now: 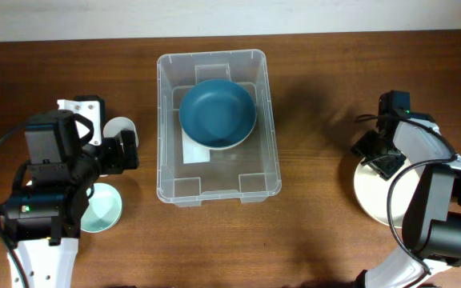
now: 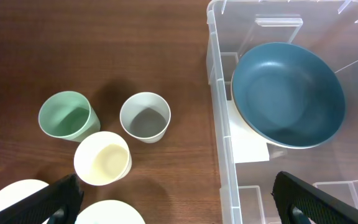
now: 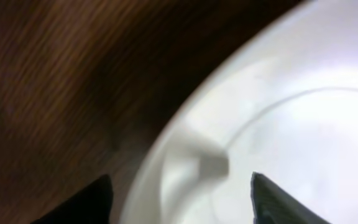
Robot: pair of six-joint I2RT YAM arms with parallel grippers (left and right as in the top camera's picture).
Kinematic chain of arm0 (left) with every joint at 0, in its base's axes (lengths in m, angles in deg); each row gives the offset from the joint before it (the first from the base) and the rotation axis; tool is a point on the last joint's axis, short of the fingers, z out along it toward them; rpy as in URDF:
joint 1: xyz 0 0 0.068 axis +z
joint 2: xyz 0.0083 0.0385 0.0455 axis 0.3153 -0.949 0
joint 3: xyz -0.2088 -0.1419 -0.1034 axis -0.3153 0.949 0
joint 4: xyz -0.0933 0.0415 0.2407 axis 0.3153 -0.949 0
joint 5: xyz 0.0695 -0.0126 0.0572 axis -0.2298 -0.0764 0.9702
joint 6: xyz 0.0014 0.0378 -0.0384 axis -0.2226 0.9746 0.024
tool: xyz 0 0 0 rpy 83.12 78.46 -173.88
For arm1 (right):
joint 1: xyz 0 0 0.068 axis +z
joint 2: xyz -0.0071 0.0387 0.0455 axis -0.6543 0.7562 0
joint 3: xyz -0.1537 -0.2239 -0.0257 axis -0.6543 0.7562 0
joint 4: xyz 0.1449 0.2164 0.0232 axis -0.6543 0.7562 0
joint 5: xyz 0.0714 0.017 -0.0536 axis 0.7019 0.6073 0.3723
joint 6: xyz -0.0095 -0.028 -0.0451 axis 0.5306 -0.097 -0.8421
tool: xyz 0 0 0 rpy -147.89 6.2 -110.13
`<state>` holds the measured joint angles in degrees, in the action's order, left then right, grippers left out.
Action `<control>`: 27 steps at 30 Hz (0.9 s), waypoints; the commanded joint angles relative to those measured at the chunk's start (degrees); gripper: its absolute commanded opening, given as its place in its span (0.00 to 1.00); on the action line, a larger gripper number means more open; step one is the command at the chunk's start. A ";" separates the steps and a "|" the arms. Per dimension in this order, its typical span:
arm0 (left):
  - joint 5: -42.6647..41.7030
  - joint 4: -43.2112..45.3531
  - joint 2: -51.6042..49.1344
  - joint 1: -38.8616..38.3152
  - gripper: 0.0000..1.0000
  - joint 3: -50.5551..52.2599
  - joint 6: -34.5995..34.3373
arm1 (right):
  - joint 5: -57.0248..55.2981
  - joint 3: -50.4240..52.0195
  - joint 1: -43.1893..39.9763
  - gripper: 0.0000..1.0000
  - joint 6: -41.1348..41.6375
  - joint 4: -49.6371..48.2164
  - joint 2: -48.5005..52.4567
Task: Pack container
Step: 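Move the right gripper to grasp the second cream bowl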
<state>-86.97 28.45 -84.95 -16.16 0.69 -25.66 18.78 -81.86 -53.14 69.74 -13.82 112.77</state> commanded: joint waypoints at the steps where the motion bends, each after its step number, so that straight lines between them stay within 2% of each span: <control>1: -0.83 0.35 -0.20 0.07 1.00 -0.76 -0.17 | -2.78 0.37 0.37 0.57 0.57 0.15 0.02; 4: -0.83 0.35 -0.20 0.07 1.00 -0.76 -0.17 | -2.78 0.39 0.37 0.49 0.59 0.17 0.02; 9: -0.83 0.35 -0.20 0.07 1.00 -0.76 -0.17 | -2.78 0.39 0.37 0.21 0.59 0.15 0.07; 13: -0.83 0.35 -0.17 0.07 1.00 -0.76 -0.17 | -2.78 0.39 0.37 0.06 0.59 0.17 0.07; 20: -0.81 0.33 -0.17 0.07 1.00 -0.76 -0.17 | -2.71 0.28 0.37 0.04 0.28 -0.61 0.00; 27: 0.70 0.09 -0.17 0.07 1.00 -0.76 -0.15 | -1.53 -8.70 0.79 0.04 -9.05 3.50 -2.47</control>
<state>-86.91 28.47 -84.95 -16.16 0.69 -25.66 16.31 -85.49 -53.12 65.41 -10.58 112.74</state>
